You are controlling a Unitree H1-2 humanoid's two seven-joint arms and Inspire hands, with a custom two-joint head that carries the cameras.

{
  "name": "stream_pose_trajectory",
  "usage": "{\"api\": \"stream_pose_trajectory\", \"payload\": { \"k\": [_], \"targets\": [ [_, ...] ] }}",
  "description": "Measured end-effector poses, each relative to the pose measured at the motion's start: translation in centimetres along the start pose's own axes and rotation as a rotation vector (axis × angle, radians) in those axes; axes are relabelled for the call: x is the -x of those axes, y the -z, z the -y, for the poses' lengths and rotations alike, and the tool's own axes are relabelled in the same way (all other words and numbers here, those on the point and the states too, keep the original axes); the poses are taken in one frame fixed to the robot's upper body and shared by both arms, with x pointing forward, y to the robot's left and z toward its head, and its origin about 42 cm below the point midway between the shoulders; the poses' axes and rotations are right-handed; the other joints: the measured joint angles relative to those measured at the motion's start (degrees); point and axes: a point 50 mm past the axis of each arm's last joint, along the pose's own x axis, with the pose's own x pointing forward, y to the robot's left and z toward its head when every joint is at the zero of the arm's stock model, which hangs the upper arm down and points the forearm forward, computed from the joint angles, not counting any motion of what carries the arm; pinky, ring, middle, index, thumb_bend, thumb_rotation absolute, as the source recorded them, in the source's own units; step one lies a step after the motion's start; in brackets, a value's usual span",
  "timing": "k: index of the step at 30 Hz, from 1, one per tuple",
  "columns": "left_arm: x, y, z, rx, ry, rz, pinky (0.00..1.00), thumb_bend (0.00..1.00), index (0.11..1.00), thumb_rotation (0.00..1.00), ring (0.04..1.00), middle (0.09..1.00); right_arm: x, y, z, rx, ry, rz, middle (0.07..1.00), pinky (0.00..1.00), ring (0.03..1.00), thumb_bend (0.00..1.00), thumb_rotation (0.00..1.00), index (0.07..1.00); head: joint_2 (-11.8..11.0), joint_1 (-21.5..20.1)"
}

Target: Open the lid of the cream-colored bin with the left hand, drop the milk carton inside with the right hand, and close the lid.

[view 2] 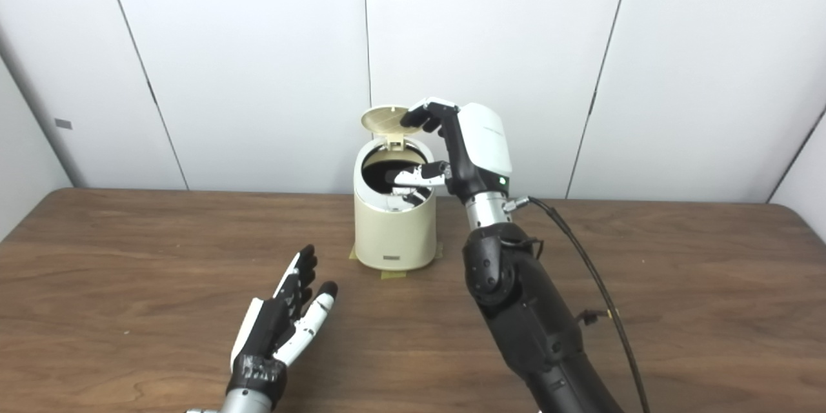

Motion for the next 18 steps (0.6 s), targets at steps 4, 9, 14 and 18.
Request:
{"api": "stream_pose_trajectory", "payload": {
  "k": [4, 9, 14, 18],
  "targets": [
    [0.0, 0.1, -0.3, 0.001, -0.01, -0.002, 1.0, 0.43, 1.0, 0.57, 0.996, 0.984, 1.5, 1.6, 1.1, -0.027, -0.011, -0.058, 0.49, 0.37, 0.406, 0.52, 0.0, 0.524, 0.0, -0.5],
    [-0.3, -0.1, -0.3, -0.004, -0.012, 0.005, 1.0, 0.43, 1.0, 0.61, 0.993, 0.984, 2.2, 1.9, 2.6, -0.064, -0.017, -0.106, 0.483, 0.37, 0.404, 0.52, 0.0, 0.522, 0.1, -1.1],
    [-0.8, -0.2, -1.0, 0.002, -0.026, 0.011, 1.0, 0.42, 1.0, 0.58, 1.0, 0.991, 2.9, 2.1, 4.2, -0.17, -0.021, -0.196, 0.483, 0.41, 0.431, 0.52, 0.0, 0.497, 0.4, -1.7],
    [-1.1, -0.3, -1.8, 0.02, -0.032, 0.013, 1.0, 0.37, 1.0, 0.55, 1.0, 0.98, 4.8, 3.1, 4.7, -0.315, -0.022, -0.347, 0.482, 0.42, 0.434, 0.52, 0.0, 0.512, 0.6, -1.4]
  ]
}}
